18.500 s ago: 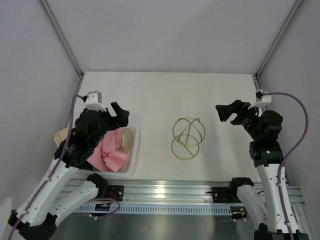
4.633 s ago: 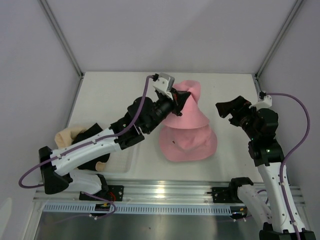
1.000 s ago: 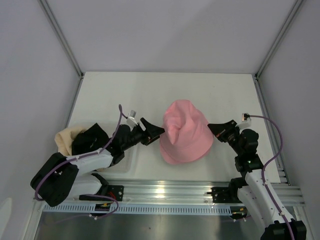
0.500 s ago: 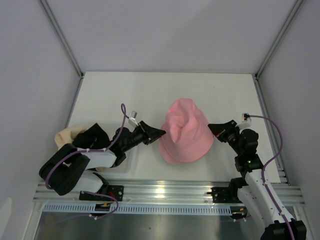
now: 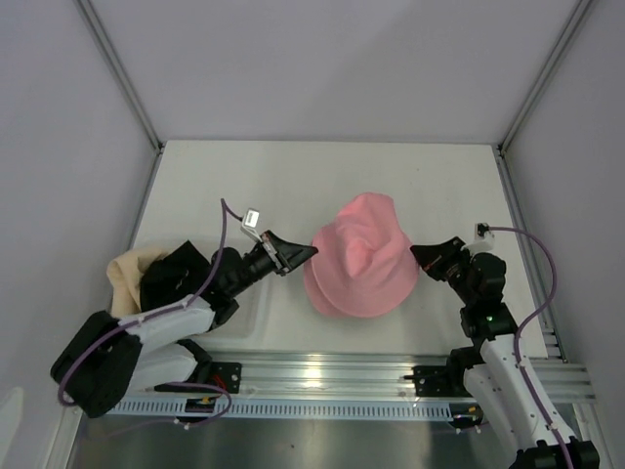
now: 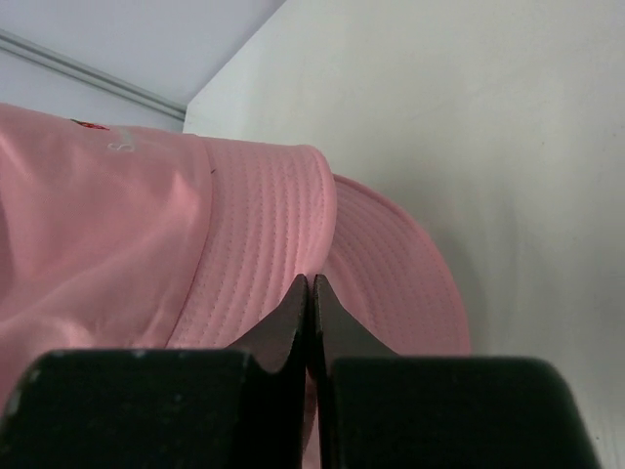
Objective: Stack the hats
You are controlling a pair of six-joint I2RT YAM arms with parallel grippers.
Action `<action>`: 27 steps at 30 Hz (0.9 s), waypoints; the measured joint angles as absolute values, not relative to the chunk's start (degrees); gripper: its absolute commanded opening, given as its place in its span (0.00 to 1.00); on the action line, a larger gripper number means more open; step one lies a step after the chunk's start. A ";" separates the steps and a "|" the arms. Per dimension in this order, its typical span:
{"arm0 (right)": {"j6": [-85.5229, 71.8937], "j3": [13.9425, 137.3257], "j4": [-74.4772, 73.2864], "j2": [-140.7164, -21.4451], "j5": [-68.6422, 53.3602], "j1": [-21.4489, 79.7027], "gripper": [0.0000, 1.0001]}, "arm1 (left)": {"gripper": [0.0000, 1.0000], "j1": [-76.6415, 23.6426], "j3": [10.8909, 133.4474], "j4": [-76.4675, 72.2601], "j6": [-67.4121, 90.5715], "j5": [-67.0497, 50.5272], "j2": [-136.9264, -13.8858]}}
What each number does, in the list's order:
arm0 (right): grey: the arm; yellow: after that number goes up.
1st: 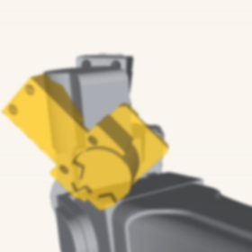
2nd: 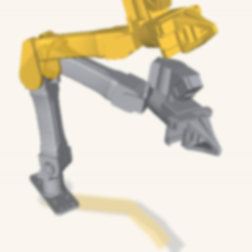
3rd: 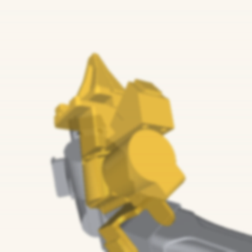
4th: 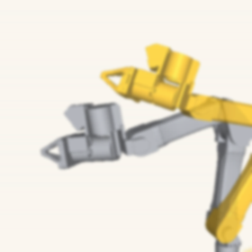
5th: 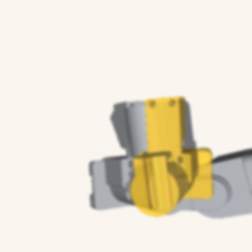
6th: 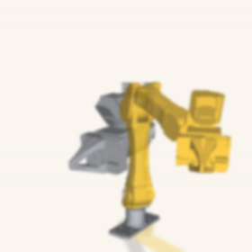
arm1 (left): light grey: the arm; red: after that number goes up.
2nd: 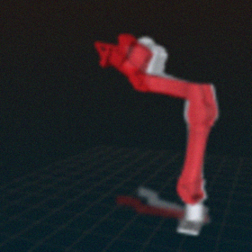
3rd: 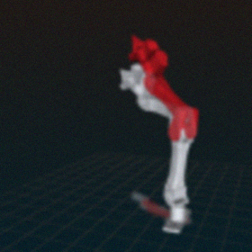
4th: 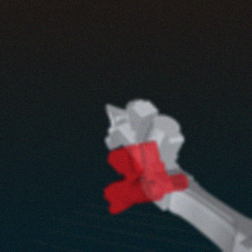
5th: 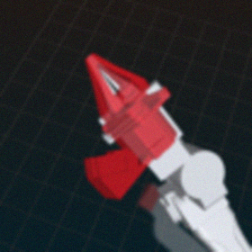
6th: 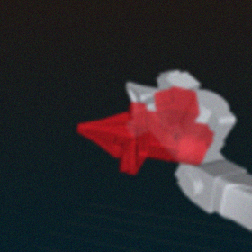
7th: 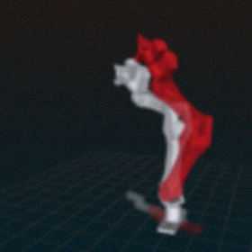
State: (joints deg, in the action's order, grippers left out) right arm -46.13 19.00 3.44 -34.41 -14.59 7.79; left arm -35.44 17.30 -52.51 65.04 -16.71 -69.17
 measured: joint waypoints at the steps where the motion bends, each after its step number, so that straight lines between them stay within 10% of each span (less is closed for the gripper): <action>1: -45.34 19.49 2.31 -33.91 -14.22 7.81 0.00 | 0.01 -35.46 17.96 -50.63 63.31 -16.38 -66.74; 27: -41.45 20.23 -17.69 -19.59 -6.50 7.90 0.00 | 0.01 -43.72 30.00 -24.12 45.45 -7.22 -62.50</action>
State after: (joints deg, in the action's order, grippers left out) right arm -41.45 20.23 -17.69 -19.59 -6.50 7.90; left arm -43.72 30.00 -24.12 45.45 -7.22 -62.50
